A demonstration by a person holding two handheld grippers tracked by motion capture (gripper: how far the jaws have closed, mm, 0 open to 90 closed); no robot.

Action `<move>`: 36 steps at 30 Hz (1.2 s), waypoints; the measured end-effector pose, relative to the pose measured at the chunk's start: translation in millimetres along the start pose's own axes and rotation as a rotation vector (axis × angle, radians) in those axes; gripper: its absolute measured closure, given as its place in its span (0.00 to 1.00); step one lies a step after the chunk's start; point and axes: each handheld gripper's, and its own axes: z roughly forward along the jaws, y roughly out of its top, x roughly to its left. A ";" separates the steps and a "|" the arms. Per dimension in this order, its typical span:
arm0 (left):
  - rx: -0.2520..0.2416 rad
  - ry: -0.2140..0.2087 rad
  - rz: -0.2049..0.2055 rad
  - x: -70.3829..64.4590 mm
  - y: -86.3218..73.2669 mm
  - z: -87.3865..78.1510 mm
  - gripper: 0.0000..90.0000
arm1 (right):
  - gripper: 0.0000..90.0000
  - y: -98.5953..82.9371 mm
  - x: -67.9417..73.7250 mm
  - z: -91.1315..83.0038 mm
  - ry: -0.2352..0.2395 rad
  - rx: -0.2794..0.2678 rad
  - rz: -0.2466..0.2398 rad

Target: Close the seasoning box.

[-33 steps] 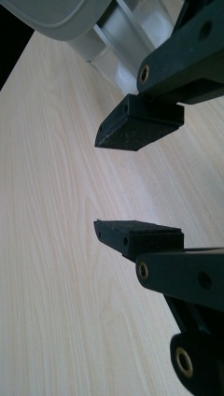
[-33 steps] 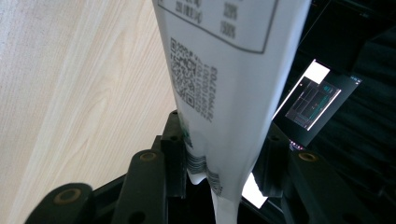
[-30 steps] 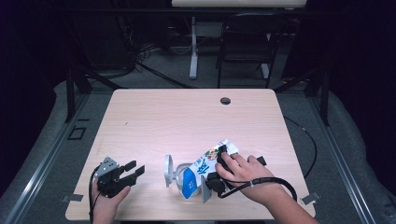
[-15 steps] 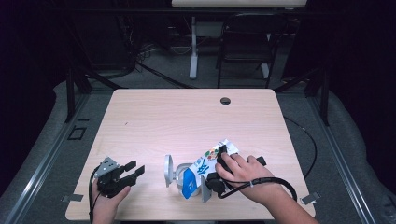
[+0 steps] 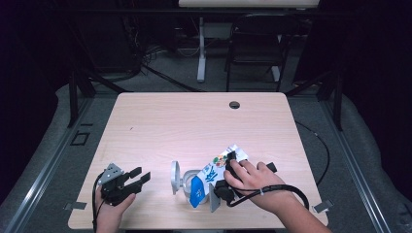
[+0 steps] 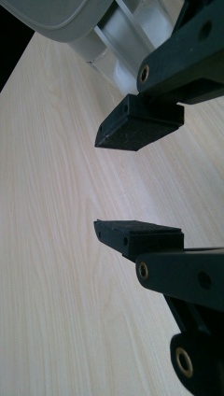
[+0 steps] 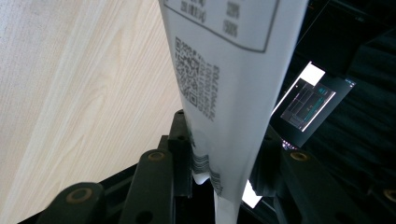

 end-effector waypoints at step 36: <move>0.002 0.001 0.001 0.1 -0.1 0.3 0.59 | 0.82 -0.6 -1.1 -2.4 -0.015 -0.004 -0.006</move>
